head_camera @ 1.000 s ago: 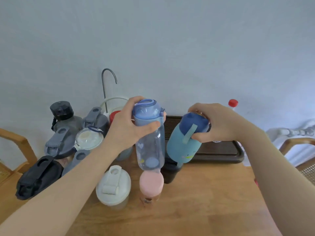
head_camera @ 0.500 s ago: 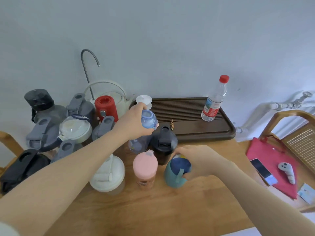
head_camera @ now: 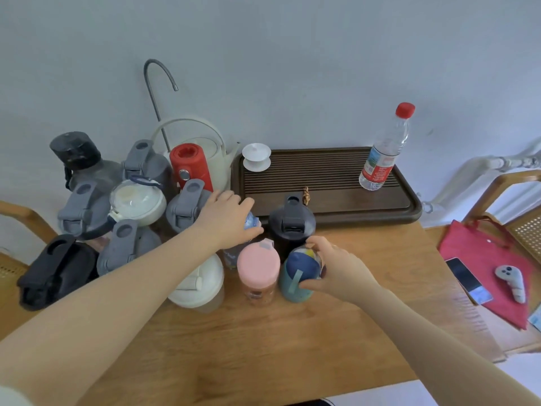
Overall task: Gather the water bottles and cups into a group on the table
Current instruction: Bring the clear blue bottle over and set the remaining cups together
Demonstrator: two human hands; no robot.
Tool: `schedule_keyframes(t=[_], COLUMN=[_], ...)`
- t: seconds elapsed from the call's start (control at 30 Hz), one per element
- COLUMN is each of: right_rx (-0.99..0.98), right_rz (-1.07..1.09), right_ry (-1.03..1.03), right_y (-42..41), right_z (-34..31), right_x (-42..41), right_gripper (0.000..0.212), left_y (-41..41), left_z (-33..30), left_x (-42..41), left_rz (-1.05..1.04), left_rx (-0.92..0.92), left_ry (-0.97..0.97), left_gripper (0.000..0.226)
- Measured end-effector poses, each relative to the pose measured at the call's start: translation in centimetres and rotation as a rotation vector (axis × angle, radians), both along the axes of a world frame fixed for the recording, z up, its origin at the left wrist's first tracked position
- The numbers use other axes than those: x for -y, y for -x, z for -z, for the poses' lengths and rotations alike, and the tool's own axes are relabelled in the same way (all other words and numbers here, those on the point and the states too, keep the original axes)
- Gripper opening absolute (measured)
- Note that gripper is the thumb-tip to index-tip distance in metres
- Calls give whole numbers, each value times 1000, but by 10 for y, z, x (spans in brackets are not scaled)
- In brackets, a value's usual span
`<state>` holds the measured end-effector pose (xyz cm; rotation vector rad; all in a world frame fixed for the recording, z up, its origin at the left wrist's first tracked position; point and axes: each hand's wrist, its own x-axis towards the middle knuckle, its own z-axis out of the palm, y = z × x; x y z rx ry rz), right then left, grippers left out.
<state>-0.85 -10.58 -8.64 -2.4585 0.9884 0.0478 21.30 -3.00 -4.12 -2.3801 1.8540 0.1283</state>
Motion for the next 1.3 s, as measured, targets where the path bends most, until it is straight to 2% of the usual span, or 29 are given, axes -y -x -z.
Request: schedule_keyframes(t=[0.1, 0.17, 0.2, 0.27, 0.33, 0.4, 0.47, 0.57, 0.8, 0.93, 0.97, 1.03, 1.1, 1.17, 1.3], right_rx=[122, 269, 321, 404, 495, 543, 577, 674, 772, 762, 743, 659, 583, 560, 552], right_rz=[59, 153, 196, 285, 391, 418, 374, 367, 452, 438, 374, 194, 113, 159, 212], right_ry=[-78, -275, -389, -652, -892, -966, -997, -997, -1011, -976, -945, -837, -660, -549, -522], right_y=[11, 14, 11, 0, -13, -18, -19, -22, -34, -14, -6, 8, 11, 3, -8], right_z=[2, 9, 13, 18, 17, 19, 29, 40, 46, 53, 55, 60, 68, 72, 70], right_x=[2, 8, 11, 17, 18, 14, 8, -1, -17, -26, -33, -45, -50, -51, -52], right_gripper=[88, 76, 67, 58, 56, 45, 60, 72, 52, 58, 65, 98, 112, 103, 91], left_y=[18, 38, 47, 61, 69, 71, 74, 76, 79, 88, 87, 86, 85, 85, 78], left_z=[0, -3, -1, 7, 15, 21, 21, 23, 39, 53, 59, 71, 80, 83, 89], left_x=[-21, -41, -50, -63, -70, -71, -72, -73, -90, -124, -133, -143, -145, -143, -139], left_rz=[106, 168, 187, 190, 116, 38, -23, -84, -43, -239, -298, -360, -347, -352, -367], left_rx=[-148, -237, -216, -60, -58, -82, -52, -23, 121, 287, 307, 325, 355, 363, 379], left_ry=[230, 228, 186, 148, 111, 131, 153, 140, 250, 274, 280, 307, 352, 368, 410], left_gripper=[59, 68, 72, 77, 77, 75, 72, 70, 92, 101, 103, 104, 88, 75, 84])
